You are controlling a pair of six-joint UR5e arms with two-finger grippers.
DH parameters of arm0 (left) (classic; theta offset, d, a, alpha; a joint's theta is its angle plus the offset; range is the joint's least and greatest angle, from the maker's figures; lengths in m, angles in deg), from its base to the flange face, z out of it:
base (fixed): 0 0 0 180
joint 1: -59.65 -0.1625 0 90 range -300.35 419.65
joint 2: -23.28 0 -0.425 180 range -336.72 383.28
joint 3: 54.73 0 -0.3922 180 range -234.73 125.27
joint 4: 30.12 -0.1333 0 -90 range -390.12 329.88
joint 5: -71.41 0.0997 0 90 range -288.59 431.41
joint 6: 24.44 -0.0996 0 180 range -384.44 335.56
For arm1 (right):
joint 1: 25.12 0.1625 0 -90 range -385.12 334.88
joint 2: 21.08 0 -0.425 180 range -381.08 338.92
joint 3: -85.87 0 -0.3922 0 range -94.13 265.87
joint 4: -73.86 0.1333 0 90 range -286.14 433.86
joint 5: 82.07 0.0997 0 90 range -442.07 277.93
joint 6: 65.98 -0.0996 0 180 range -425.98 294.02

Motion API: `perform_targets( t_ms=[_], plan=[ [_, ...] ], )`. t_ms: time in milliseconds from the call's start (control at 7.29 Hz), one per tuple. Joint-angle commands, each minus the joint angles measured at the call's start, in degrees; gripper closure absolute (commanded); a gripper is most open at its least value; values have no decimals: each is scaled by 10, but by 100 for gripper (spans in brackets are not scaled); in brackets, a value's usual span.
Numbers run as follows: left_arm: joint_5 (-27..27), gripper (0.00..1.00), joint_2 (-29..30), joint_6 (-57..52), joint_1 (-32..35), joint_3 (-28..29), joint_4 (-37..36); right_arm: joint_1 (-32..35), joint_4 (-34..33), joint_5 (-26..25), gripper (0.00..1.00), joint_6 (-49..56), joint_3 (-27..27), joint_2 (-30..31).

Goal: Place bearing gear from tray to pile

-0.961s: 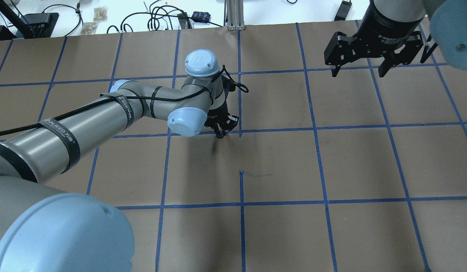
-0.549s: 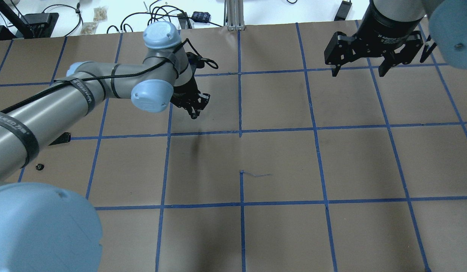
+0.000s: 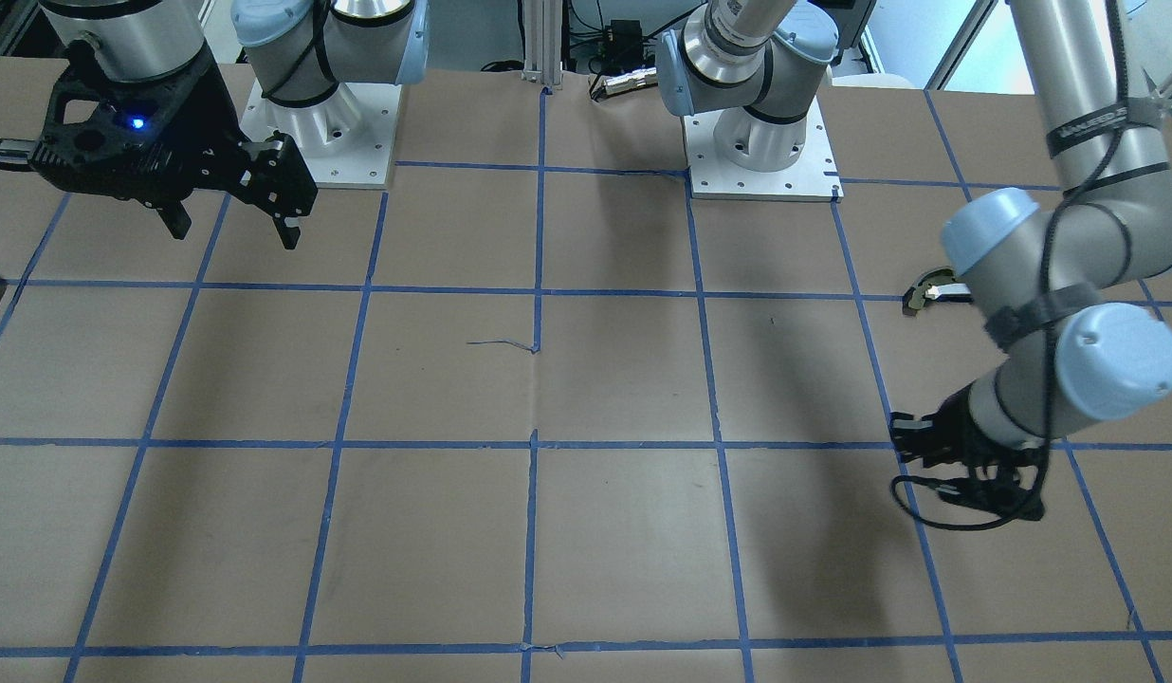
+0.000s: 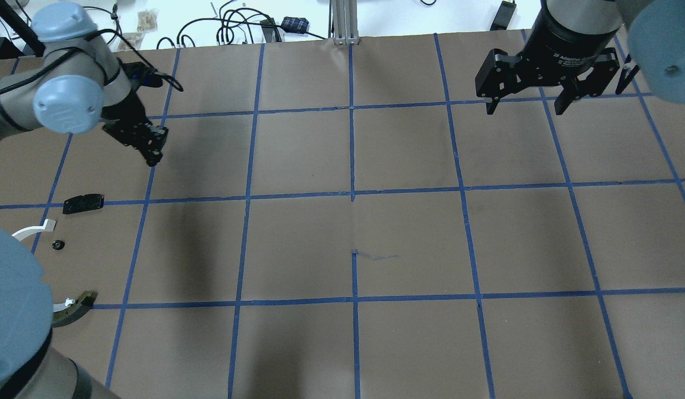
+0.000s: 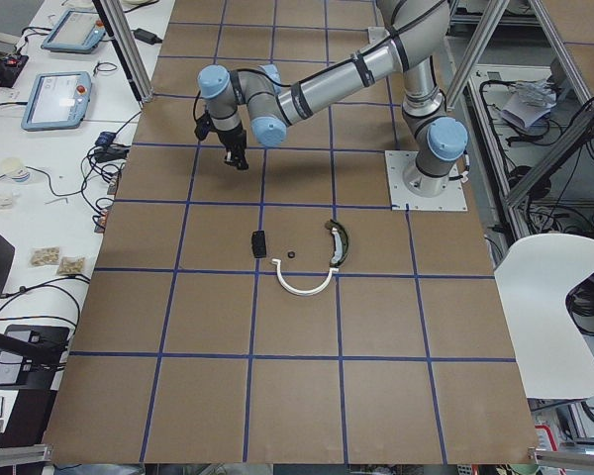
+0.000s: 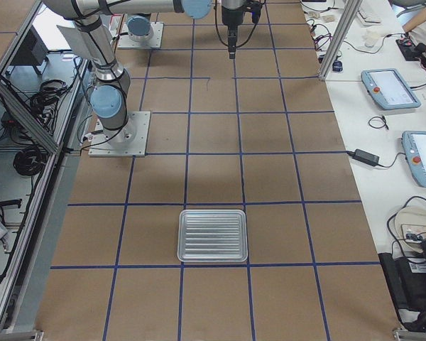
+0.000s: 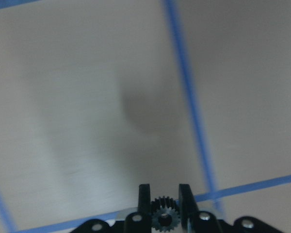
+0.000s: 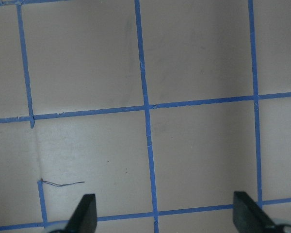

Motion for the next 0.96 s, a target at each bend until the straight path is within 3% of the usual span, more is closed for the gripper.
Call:
perform_targets(
  t_ms=[0,137,824],
  plan=[
    [24,100,-8,-90,-121,-56,-22,0,-1,-2,0,0,0,0],
    [26,100,-8,-108,-155,-77,-57,0,-2,-1,0,0,0,0],
    [22,100,3,-114,-213,-111,-58,0,-1,-2,0,2,1,-1]
  ],
)
